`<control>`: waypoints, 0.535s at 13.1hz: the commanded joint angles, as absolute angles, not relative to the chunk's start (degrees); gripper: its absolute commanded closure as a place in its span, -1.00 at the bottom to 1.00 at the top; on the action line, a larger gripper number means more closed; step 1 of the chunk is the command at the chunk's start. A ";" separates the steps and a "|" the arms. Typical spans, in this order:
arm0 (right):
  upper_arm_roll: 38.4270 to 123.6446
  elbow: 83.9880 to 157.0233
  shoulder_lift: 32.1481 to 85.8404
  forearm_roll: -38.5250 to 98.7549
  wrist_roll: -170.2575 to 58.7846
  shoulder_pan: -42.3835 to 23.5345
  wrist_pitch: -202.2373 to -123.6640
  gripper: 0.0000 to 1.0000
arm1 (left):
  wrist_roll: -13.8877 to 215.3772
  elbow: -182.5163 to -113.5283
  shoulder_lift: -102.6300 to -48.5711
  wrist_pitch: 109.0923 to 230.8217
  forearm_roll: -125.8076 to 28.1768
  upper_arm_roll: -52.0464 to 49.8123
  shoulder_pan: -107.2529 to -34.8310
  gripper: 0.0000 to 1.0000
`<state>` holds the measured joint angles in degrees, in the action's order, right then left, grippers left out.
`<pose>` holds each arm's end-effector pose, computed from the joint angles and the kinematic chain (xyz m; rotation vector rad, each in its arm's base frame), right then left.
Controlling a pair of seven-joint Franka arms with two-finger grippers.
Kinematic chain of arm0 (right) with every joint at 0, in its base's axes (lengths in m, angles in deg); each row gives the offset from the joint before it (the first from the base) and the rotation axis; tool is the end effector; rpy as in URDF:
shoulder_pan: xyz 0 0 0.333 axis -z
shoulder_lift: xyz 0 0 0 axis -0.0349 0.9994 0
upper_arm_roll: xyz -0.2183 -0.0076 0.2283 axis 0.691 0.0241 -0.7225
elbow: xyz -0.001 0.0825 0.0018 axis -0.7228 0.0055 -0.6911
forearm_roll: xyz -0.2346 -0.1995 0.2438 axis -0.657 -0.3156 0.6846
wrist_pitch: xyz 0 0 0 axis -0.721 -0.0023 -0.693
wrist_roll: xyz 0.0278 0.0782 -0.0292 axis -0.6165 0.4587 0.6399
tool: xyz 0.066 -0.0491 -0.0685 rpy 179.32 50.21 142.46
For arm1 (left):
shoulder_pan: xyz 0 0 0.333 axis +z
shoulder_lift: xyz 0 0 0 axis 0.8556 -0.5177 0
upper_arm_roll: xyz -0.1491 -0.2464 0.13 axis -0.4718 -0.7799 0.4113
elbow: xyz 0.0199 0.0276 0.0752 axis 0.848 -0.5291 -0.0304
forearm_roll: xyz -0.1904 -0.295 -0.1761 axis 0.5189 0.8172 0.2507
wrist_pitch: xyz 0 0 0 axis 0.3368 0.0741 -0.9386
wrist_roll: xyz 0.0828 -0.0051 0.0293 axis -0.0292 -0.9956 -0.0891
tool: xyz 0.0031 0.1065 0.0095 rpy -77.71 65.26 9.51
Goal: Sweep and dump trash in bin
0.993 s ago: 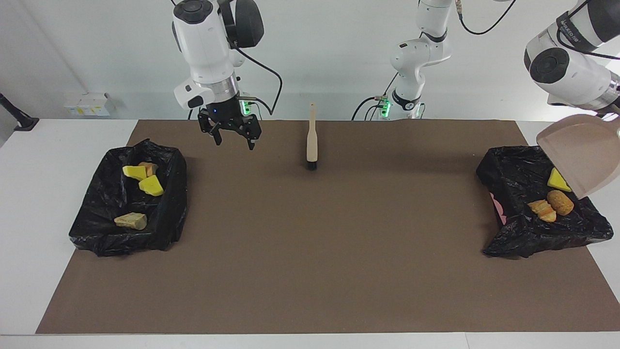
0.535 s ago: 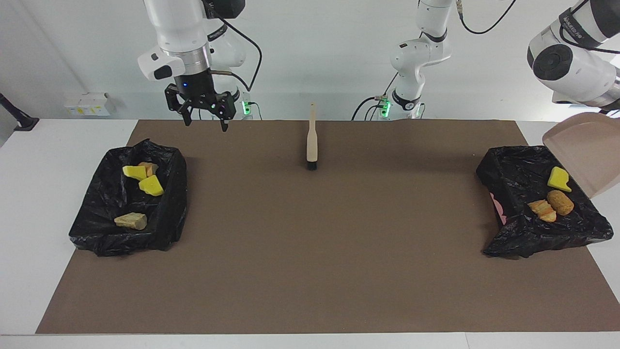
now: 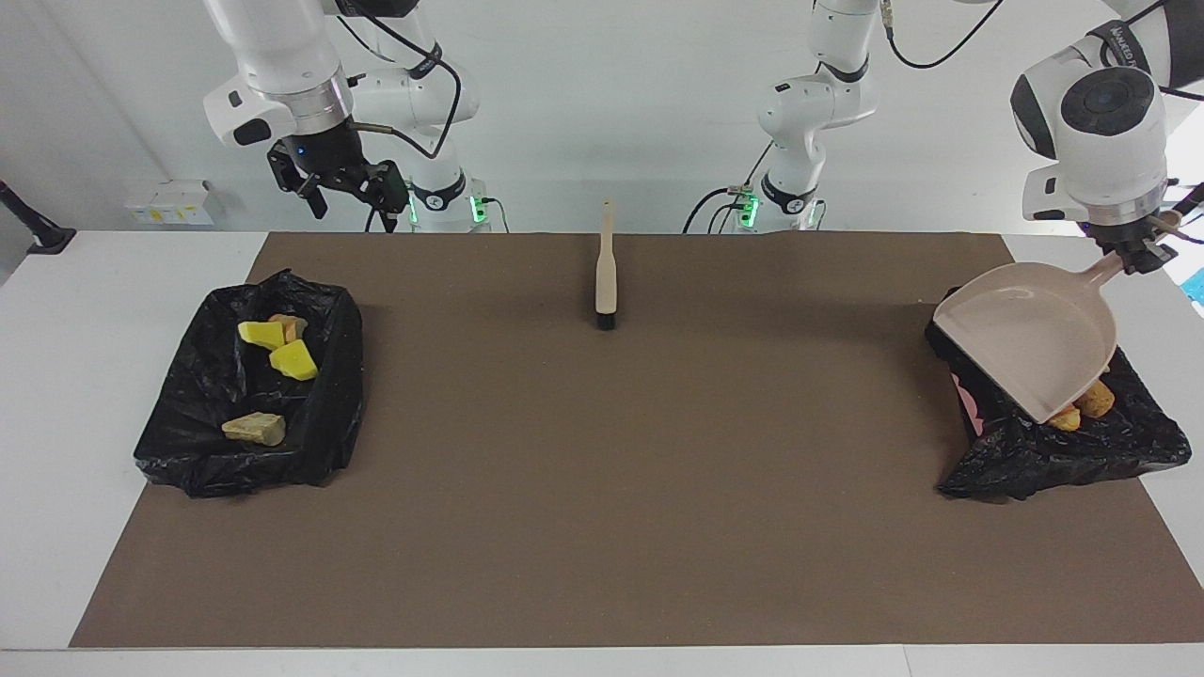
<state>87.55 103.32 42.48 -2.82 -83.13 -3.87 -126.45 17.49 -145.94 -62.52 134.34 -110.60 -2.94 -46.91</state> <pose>0.5278 0.0558 0.6529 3.0634 -0.3501 -0.0985 0.5368 0.1166 0.5483 -2.1430 1.4850 0.5353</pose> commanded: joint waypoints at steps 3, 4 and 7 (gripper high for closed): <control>88.94 102.53 41.72 -1.79 -81.84 -3.71 -125.25 -1.00 | 35.24 -147.63 -60.27 127.39 -99.28 -2.31 -54.93 1.00; 88.94 102.53 41.72 -2.58 -81.93 -3.71 -125.33 -1.00 | 41.12 -147.63 -60.27 125.90 -97.09 -2.31 -57.05 1.00; 88.94 102.88 41.11 -1.53 -81.93 -3.54 -125.77 -1.00 | 54.50 -147.63 -59.83 123.43 -91.28 -2.31 -63.64 1.00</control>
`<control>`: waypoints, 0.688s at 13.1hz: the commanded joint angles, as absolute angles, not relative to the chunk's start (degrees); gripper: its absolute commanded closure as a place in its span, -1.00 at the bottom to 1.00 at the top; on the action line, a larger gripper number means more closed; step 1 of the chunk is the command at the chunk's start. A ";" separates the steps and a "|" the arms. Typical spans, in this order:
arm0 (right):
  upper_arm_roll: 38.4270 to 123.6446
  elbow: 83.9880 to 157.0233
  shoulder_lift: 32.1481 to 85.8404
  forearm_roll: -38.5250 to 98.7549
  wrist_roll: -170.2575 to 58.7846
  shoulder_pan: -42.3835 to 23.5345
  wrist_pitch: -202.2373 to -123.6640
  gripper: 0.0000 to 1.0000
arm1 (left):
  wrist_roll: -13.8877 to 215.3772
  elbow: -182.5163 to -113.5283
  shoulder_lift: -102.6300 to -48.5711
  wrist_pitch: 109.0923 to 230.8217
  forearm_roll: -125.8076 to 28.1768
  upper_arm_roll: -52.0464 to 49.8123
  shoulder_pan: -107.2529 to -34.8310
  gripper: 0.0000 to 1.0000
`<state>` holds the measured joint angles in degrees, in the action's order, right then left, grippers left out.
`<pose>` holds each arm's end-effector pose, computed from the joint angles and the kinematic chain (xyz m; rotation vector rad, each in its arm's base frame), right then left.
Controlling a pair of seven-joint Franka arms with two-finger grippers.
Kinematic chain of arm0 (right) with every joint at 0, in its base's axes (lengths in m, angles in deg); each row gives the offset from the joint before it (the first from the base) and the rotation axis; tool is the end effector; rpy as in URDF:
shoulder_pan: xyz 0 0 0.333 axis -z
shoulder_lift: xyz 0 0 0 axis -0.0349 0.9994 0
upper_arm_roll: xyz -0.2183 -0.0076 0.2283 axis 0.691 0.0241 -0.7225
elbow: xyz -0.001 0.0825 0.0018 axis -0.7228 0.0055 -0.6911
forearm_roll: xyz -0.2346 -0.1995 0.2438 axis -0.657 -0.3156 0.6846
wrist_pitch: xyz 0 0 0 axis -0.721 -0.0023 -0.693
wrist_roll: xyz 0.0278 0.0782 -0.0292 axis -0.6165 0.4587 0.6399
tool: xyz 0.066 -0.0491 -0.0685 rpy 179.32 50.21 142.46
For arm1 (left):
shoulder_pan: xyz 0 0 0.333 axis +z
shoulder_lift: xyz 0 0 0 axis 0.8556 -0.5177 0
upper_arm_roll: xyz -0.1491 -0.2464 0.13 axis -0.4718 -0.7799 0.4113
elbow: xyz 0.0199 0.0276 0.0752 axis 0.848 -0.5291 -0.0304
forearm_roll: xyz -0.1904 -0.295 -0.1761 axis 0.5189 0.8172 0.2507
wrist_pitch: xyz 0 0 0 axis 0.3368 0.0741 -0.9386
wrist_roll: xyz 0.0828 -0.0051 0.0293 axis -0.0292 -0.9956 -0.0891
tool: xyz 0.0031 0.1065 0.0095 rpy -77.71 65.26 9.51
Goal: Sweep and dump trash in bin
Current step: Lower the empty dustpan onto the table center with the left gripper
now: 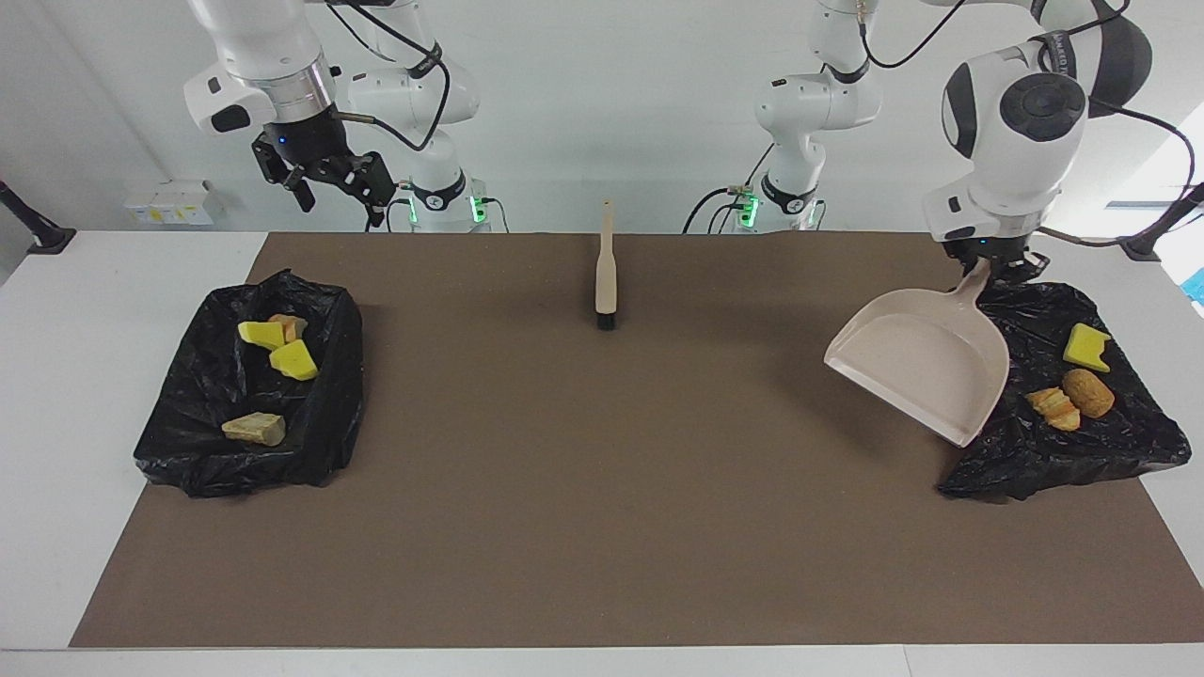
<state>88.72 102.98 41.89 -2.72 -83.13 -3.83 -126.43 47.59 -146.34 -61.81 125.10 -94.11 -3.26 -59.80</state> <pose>0.5255 0.0443 0.6610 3.0665 -0.3834 -0.0764 0.5233 -0.0224 0.5289 -2.5925 1.1229 0.3802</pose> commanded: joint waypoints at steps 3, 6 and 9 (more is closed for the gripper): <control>89.20 102.97 41.10 -1.35 -81.84 -3.45 -126.21 -1.00 | 68.03 -147.20 -59.65 124.56 -85.83 -2.31 -70.84 1.00; 89.20 103.15 40.84 -1.35 -81.93 -2.05 -125.95 -1.00 | 80.51 -146.67 -60.70 128.50 -82.05 -2.31 -77.52 1.00; 89.20 103.15 40.84 -1.35 -81.93 -1.08 -126.12 -1.00 | 94.49 -143.25 -64.82 129.39 -76.25 -2.40 -82.45 1.00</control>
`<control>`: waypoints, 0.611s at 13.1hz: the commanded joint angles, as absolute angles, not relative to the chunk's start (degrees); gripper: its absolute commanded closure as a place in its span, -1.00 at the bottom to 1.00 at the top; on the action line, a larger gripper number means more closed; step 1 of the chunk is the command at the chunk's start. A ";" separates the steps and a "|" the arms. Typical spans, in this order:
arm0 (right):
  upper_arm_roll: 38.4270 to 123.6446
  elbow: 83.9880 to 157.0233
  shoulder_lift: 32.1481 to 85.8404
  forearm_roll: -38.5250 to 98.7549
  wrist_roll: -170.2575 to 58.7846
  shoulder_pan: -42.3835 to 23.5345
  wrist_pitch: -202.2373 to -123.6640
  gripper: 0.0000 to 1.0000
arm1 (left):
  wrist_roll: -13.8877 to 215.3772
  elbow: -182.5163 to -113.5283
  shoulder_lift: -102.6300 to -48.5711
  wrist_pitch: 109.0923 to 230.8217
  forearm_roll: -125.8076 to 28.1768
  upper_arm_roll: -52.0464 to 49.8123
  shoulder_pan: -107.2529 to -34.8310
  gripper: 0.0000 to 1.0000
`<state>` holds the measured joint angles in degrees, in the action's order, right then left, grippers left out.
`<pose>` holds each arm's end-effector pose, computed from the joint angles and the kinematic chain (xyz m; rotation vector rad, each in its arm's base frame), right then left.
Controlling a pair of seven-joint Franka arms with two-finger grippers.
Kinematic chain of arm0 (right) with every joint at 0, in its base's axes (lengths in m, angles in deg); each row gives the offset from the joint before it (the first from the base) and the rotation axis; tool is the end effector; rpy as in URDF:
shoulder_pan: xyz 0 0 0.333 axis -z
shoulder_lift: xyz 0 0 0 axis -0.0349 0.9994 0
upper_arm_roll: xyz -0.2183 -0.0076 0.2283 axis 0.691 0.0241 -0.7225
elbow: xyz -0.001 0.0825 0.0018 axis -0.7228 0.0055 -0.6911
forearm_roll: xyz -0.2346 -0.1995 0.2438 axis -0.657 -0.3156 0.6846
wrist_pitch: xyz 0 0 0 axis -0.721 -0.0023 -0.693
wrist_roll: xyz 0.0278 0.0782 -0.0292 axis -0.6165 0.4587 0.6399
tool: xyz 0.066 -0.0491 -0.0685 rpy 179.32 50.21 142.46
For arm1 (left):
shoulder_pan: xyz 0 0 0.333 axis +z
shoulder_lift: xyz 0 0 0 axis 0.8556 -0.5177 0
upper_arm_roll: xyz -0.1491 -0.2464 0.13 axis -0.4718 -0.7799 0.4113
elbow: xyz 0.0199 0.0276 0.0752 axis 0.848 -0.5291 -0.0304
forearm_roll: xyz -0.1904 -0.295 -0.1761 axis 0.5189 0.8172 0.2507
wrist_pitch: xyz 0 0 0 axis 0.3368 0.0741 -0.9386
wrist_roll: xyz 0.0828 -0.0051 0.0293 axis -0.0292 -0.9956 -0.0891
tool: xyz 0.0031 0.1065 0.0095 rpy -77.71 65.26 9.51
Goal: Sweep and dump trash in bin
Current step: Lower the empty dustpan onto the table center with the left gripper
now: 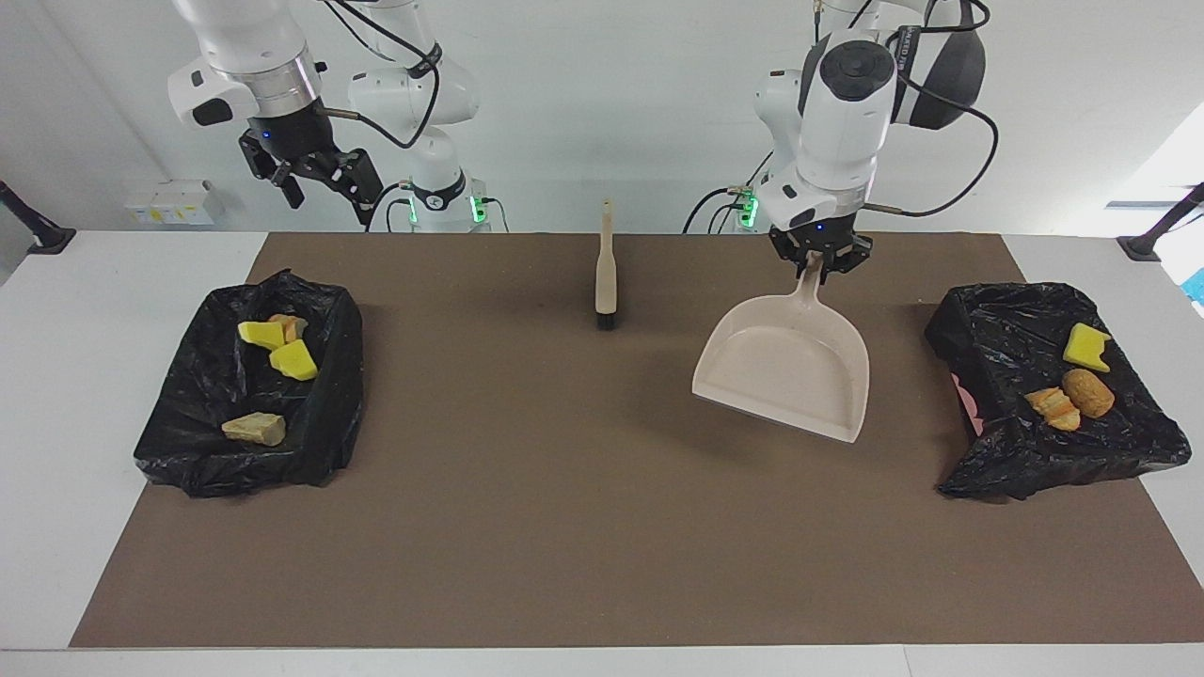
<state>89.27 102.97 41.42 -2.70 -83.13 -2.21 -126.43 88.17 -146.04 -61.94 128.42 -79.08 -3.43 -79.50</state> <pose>0.5241 0.0242 0.6654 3.0622 -0.4420 -0.0655 0.4790 -0.2256 0.5285 -2.9535 0.6279 0.1363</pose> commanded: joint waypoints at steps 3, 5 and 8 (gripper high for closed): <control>89.12 103.15 40.84 -1.35 -81.93 -1.08 -126.21 -1.00 | 105.22 -135.80 -74.55 130.89 -74.92 -2.40 -88.77 1.00; 88.59 102.98 41.19 -0.48 -81.84 -1.25 -127.69 -1.00 | 113.30 -128.68 -83.78 133.60 -74.92 -2.40 -91.86 1.00; 88.41 102.80 41.63 -0.64 -74.51 -1.07 -127.88 -1.00 | 116.41 -128.65 -86.01 140.54 -73.96 -2.40 -93.97 1.00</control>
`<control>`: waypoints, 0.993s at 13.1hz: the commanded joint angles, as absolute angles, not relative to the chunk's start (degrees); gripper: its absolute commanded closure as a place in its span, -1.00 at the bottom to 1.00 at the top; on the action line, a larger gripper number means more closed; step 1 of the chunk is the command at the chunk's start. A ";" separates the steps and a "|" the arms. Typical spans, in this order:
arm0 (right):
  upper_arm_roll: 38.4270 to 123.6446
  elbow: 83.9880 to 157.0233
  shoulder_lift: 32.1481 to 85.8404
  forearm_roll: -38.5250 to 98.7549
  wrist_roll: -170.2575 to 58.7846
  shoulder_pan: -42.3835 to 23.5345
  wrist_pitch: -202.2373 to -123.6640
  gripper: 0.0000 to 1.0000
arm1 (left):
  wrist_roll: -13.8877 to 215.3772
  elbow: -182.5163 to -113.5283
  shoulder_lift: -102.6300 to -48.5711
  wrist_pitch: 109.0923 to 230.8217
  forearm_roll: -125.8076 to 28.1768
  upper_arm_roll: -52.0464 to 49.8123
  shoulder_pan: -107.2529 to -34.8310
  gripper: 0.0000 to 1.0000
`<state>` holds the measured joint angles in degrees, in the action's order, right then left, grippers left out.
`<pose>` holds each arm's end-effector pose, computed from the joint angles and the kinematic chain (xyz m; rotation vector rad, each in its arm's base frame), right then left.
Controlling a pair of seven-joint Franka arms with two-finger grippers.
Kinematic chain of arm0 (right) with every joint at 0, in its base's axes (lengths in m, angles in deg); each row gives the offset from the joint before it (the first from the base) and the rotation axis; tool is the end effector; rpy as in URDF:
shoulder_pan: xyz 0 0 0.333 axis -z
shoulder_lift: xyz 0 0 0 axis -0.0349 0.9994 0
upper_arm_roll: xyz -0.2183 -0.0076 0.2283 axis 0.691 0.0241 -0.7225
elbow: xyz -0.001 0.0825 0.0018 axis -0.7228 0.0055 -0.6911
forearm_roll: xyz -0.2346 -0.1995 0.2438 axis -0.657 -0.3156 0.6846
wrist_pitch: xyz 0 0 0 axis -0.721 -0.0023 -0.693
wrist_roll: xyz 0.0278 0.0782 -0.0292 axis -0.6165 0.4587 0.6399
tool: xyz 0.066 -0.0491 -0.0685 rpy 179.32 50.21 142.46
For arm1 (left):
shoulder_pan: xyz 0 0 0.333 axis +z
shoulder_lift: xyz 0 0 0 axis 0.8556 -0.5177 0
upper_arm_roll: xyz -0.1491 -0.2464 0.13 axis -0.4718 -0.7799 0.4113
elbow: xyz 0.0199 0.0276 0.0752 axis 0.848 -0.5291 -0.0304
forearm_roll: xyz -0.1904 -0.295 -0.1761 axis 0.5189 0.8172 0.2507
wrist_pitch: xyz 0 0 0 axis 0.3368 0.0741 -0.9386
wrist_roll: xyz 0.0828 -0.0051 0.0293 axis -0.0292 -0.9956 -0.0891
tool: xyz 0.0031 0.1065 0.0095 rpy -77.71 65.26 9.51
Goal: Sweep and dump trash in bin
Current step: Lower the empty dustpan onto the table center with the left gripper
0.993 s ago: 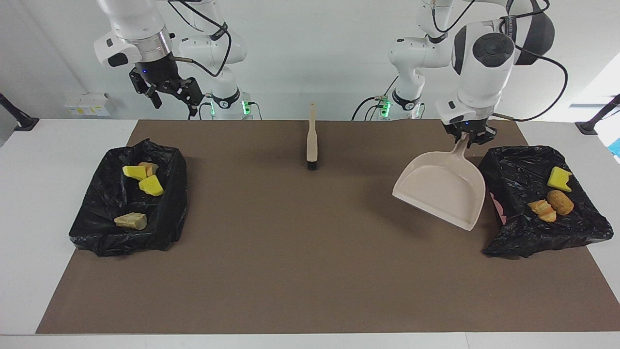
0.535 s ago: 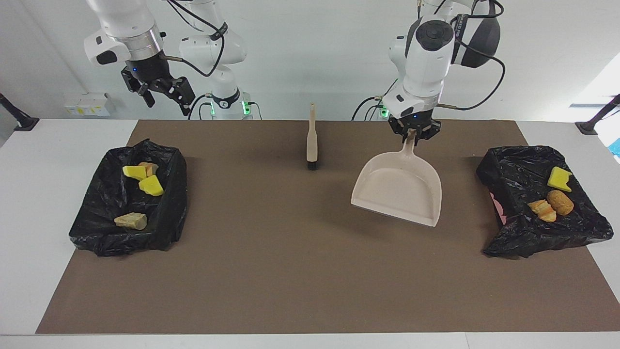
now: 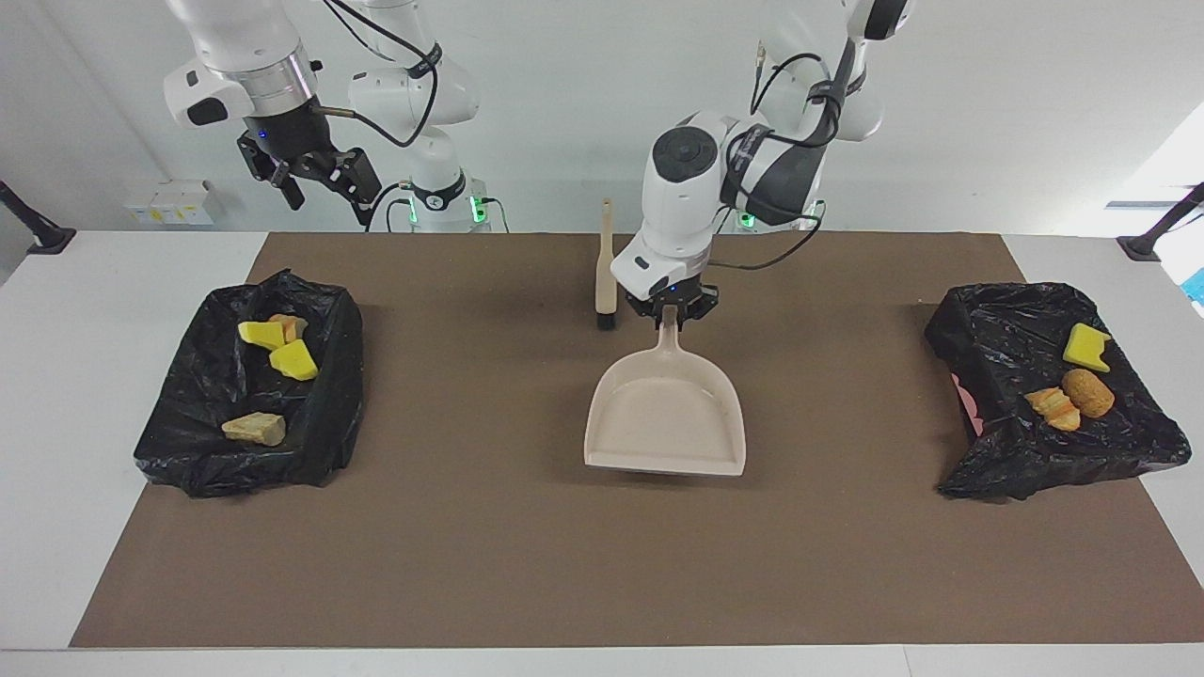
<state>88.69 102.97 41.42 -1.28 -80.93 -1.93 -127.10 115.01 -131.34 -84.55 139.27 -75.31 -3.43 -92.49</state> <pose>0.5251 0.0301 0.6663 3.0983 -0.3731 -0.0560 0.5089 -0.4021 0.4308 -3.1012 0.2575 0.0903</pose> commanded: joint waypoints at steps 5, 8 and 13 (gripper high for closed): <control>88.41 102.80 41.72 -1.27 -70.76 -0.99 -128.06 -1.00 | 123.00 -128.12 -94.02 145.99 -74.74 -2.13 -97.76 1.00; 88.41 103.06 41.54 -1.18 -72.16 -1.16 -128.06 -1.00 | 122.48 -128.64 -91.92 146.36 -74.22 -1.69 -96.36 -0.42; 88.32 103.41 41.10 -0.56 -72.96 -1.16 -128.06 -1.00 | 122.13 -130.41 -87.35 143.56 -74.21 -1.43 -92.51 -1.00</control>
